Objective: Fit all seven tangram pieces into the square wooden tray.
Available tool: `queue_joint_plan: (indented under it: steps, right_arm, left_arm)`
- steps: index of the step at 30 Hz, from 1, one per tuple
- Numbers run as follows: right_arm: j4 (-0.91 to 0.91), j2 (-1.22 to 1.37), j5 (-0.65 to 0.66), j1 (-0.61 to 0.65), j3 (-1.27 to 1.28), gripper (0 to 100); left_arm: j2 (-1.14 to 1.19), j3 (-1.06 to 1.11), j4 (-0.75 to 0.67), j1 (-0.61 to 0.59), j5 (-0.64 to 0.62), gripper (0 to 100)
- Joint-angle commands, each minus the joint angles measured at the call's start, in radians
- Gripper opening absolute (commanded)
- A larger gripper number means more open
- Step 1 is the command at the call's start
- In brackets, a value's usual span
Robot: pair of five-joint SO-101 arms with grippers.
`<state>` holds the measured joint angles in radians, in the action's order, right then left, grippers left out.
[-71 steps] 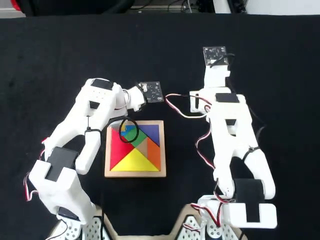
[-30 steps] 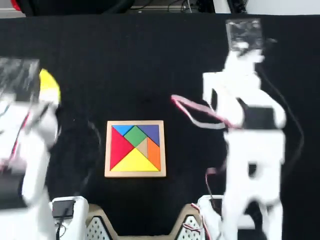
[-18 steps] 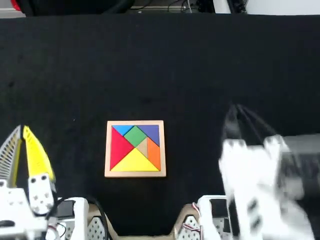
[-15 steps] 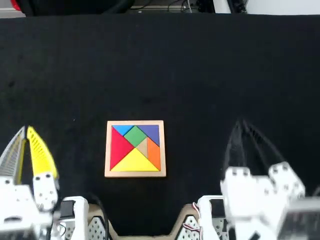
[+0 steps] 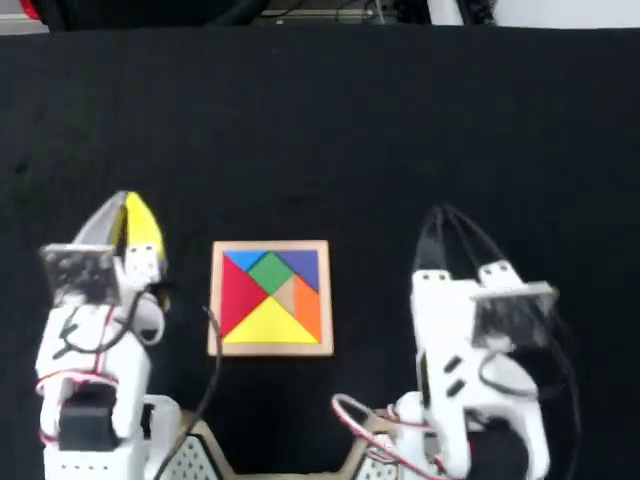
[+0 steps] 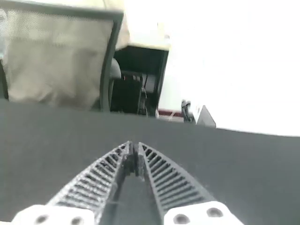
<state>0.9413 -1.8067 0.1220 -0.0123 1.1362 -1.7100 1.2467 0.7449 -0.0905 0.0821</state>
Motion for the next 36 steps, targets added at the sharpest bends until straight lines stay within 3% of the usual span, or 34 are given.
queue_joint_plan:
  steps: [1,13,19,26,30,32,34,36]
  right_arm:
    - [-0.029,-0.064,0.002,-0.02,0.027,1.5]
    - [0.242,-0.062,0.005,-0.02,-0.209,1.5]
    - [0.284,-0.062,0.009,-0.02,-0.188,1.5]
    - [0.11,-0.064,0.003,-0.018,0.061,1.5]
    - [-0.12,-0.064,0.006,-0.018,0.42,1.5]
    - [-0.226,-0.048,0.003,-0.02,0.562,1.3]
    - [-0.161,-0.041,0.002,-0.02,0.538,1.5]
    - [-0.124,-0.045,0.002,-0.015,0.55,1.5]
  left_arm:
    - [0.064,-0.005,0.038,0.077,-0.005,3]
    - [-0.109,-0.012,0.311,0.073,0.003,3]
    - [-0.114,0.05,0.333,0.025,0.003,3]
    - [-0.114,0.071,0.324,-0.157,-0.003,3]
    - [-0.114,0.232,0.299,-0.16,0.003,3]
    - [-0.114,0.367,0.198,-0.17,0.003,3]
    - [-0.104,0.46,0.101,-0.17,-0.003,3]
    - [-0.094,0.452,0.143,-0.163,-0.003,3]
